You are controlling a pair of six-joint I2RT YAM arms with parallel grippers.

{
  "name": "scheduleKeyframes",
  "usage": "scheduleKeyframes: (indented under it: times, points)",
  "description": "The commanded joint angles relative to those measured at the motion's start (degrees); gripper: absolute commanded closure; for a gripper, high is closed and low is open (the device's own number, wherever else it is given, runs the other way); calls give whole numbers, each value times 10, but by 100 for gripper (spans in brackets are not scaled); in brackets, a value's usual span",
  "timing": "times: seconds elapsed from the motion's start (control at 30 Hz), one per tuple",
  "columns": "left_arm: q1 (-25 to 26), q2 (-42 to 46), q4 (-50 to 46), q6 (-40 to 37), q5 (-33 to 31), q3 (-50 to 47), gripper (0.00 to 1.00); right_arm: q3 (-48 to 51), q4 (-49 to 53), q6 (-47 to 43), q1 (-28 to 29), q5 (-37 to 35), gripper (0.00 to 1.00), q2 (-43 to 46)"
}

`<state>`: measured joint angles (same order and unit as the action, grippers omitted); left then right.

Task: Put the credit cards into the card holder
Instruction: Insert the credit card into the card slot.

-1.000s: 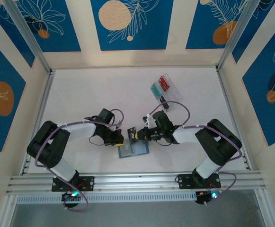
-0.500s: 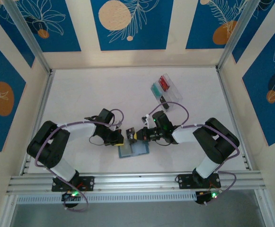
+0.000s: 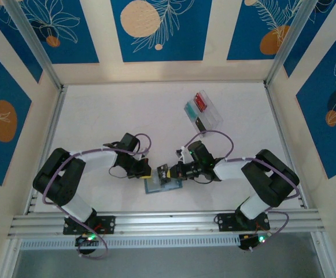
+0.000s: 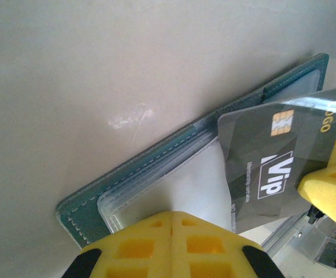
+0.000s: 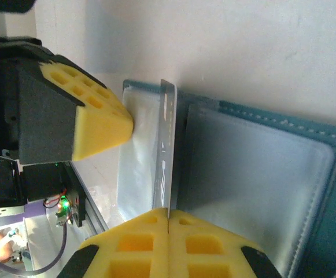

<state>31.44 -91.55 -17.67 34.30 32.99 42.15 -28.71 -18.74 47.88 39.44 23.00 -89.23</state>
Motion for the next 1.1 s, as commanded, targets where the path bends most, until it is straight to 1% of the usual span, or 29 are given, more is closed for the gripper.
scheduleKeyframes:
  times: [0.0,0.5,0.73,0.87,1.07]
  points:
    - [6,-6,-43,-7,-31,-7,100,11,41,8,11,8,100,6]
    - [6,-6,-41,-7,-30,-11,100,19,51,12,27,20,100,-4]
    - [6,-1,-43,-6,-30,-12,100,-5,53,9,27,-4,100,-14]
    - [6,1,-44,-6,-29,-13,100,-14,32,23,31,-10,100,-26]
    - [6,3,-45,-5,-29,-11,100,-29,13,36,52,-14,100,-54]
